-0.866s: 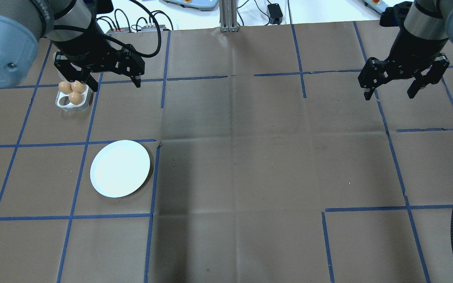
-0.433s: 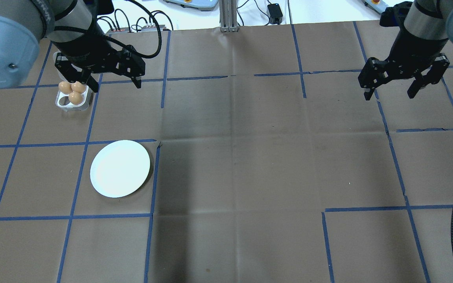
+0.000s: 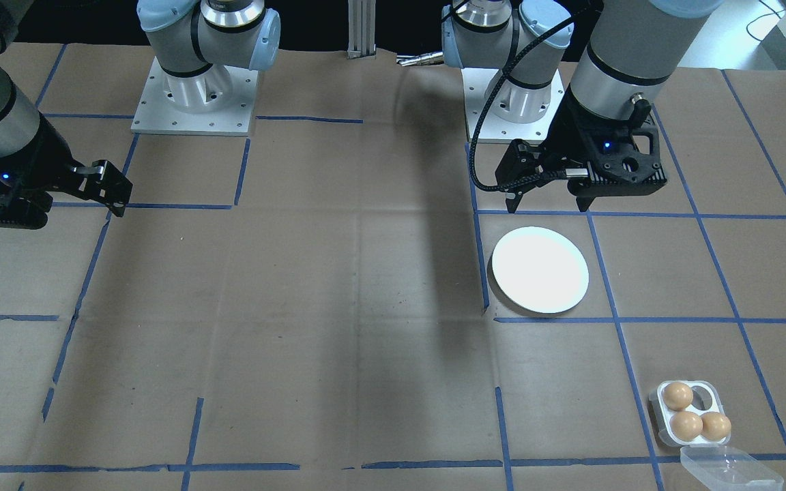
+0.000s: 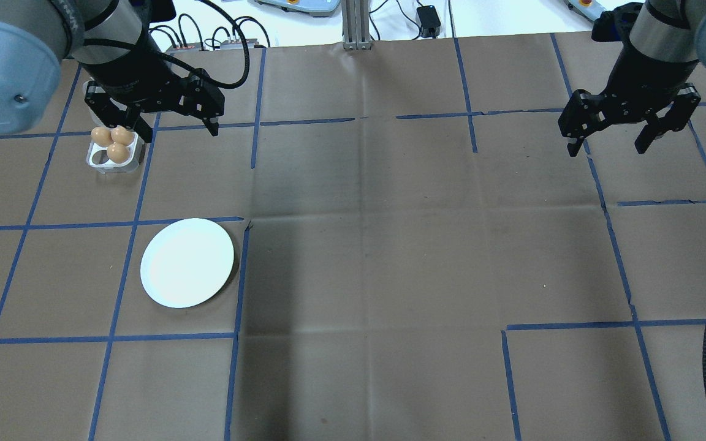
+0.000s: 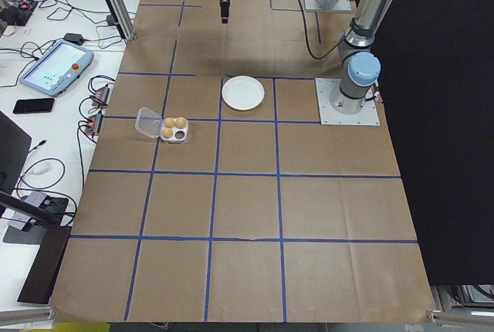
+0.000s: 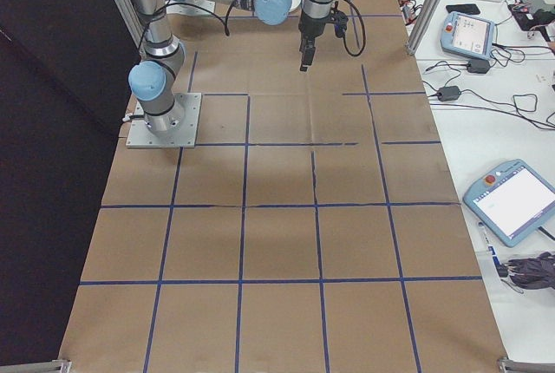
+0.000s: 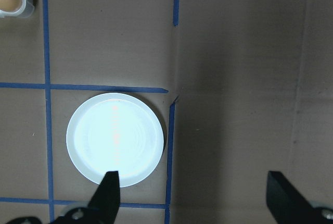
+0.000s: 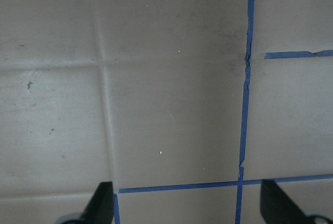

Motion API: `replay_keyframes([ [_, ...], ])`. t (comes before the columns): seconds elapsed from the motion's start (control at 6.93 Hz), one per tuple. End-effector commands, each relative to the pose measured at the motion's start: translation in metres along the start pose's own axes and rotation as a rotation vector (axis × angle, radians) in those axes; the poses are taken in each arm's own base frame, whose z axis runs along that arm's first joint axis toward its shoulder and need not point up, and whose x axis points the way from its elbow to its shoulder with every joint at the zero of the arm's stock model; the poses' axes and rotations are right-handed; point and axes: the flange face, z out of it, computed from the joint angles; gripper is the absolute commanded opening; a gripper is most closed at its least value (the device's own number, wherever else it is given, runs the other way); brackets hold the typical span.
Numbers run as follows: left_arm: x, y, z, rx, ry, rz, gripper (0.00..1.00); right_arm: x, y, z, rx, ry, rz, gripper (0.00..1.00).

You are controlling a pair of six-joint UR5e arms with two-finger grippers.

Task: Place egg on plate

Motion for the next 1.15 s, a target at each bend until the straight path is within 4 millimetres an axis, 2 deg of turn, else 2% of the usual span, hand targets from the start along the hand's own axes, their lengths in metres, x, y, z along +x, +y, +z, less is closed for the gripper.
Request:
replay_keyframes([
  [0.0,-0.037,-0.02,0.0,0.011,-0.003,-0.017,1.0,0.0,0.0,0.0,0.0,0.0,0.0,1.0],
  [0.14,-0.074,-0.038,-0.002,0.018,-0.008,-0.015,1.0,0.0,0.0,0.0,0.0,0.0,0.0,1.0],
  [0.43,-0.181,-0.085,0.002,0.024,-0.016,-0.024,1.0,0.0,0.0,0.0,0.0,0.0,0.0,1.0],
  [0.58,-0.219,-0.105,0.007,0.023,-0.018,-0.015,1.0,0.0,0.0,0.0,0.0,0.0,0.0,1.0],
  [0.72,-0.245,-0.123,0.019,0.016,-0.02,0.017,1.0,0.0,0.0,0.0,0.0,0.0,0.0,1.0],
  [1.01,-0.263,-0.144,0.05,-0.01,-0.015,0.085,1.0,0.0,0.0,0.0,0.0,0.0,0.0,1.0],
])
